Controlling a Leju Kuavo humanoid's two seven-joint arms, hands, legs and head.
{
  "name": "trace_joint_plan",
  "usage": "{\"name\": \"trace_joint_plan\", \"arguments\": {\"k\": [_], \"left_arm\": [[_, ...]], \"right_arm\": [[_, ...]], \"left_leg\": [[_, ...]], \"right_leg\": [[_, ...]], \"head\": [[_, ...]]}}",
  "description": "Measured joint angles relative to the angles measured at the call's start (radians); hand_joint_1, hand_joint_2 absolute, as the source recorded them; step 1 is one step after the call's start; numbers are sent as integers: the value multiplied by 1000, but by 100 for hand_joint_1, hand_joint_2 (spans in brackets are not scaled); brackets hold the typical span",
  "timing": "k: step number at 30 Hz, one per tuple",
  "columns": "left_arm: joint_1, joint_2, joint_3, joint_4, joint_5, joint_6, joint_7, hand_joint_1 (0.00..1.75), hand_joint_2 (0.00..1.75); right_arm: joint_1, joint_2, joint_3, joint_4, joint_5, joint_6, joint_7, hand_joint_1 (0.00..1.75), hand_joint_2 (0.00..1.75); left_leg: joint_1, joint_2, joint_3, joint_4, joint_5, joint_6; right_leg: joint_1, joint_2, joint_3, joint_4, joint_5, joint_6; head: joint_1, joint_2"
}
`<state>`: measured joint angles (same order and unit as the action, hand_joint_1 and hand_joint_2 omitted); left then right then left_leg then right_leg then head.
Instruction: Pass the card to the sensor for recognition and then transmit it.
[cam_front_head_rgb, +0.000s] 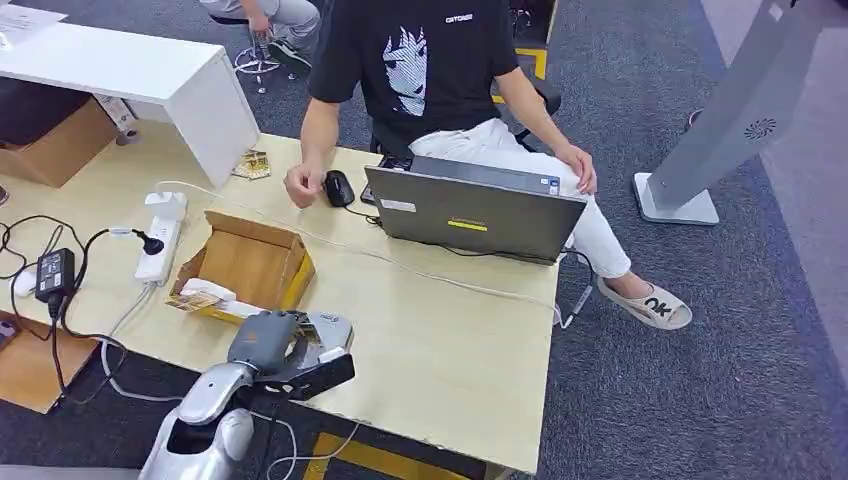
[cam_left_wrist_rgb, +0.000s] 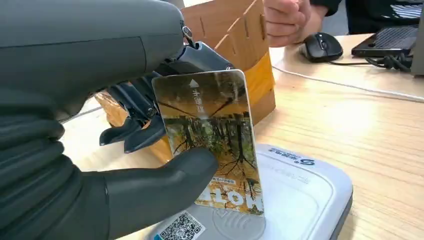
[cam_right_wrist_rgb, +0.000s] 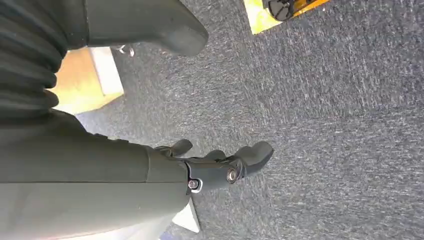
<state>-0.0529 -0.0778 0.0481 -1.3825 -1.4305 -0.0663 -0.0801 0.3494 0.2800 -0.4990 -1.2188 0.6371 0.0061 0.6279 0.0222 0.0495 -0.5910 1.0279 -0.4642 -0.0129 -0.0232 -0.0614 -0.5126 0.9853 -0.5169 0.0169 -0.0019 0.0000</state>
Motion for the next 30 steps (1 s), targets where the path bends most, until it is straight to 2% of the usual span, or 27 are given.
{"name": "trace_joint_plan", "arguments": {"k": [5, 17, 28, 30], "left_arm": [[-30, 0, 17, -41, 41, 0, -7, 175, 175], [-305, 22, 63, -113, 39, 33, 8, 175, 175], [-335, 26, 63, -117, 36, 37, 8, 175, 175], [-339, 28, 63, -121, 27, 53, 8, 175, 175]], "right_arm": [[9, 0, 3, -13, -3, -5, 16, 0, 175], [30, 0, 33, -50, -2, -13, 19, 0, 175], [36, 0, 46, -57, -2, -13, 18, 0, 175], [37, 0, 46, -57, -2, -14, 9, 0, 175]], "left_leg": [[0, -1, 0, 0, 1, 0], [0, -1, 0, 0, 2, 0], [0, -1, -1, 0, 1, 0], [0, -1, -1, 0, 2, 0]], "right_leg": [[0, -1, -2, 0, 0, 0], [0, -2, 0, 0, 1, 0], [0, -1, 0, 0, 1, 0], [0, -1, -1, 0, 1, 0]], "head": [[0, 0], [0, 0], [0, 0], [0, 0]]}}
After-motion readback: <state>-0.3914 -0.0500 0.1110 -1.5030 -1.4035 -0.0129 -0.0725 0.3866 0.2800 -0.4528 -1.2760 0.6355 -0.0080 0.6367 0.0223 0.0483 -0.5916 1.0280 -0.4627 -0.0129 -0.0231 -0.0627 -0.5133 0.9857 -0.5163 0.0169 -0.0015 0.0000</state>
